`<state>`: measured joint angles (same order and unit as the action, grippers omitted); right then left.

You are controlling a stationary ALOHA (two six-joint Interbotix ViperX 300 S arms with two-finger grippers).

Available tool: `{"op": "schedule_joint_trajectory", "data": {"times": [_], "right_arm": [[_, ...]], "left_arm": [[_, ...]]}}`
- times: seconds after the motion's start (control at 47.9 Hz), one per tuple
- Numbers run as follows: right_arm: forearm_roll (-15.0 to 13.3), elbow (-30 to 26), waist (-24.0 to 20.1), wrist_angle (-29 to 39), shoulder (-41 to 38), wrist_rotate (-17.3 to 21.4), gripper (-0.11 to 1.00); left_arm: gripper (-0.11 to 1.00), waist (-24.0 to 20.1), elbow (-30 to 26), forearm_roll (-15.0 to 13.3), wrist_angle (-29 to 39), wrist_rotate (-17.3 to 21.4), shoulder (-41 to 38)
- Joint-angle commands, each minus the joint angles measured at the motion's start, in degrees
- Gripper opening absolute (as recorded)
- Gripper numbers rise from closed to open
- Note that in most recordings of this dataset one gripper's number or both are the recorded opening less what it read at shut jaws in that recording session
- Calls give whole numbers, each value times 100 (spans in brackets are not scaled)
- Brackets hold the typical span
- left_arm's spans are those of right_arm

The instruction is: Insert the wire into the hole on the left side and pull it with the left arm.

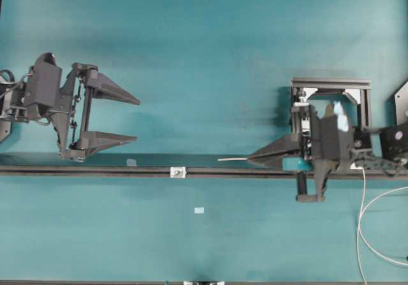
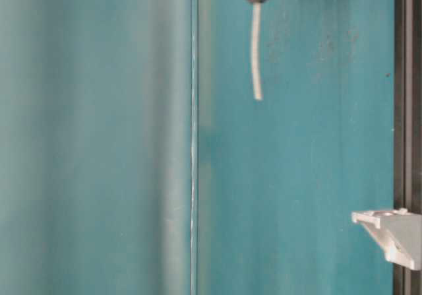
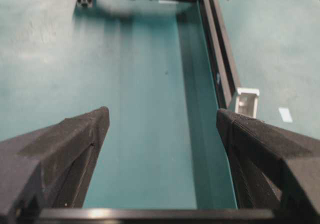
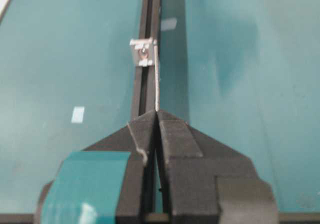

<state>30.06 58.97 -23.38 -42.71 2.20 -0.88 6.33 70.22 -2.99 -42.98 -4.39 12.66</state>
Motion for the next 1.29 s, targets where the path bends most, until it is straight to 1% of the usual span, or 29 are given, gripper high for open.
{"op": "schedule_joint_trajectory", "data": {"times": [0.0,0.271,0.417,0.563,0.835,1.273], "right_arm": [[246,-176,-149,-158,-114,-88,5],[422,-501,-316,-501,-782,-105,5],[422,-633,-334,-668,-1072,-114,5],[422,-642,-334,-940,-1239,-114,5],[431,-686,-448,-993,-1424,-79,5],[756,-773,-527,-1116,-1775,-79,5]], "left_arm": [[76,26,-35,-18,-53,-18,-53],[76,88,-44,-18,-53,-26,-281],[76,88,-53,-18,-53,-26,-352],[76,88,-62,-18,-53,-26,-413],[76,88,-79,-18,-53,-26,-457],[76,88,-167,-18,-53,-35,-466]]}}
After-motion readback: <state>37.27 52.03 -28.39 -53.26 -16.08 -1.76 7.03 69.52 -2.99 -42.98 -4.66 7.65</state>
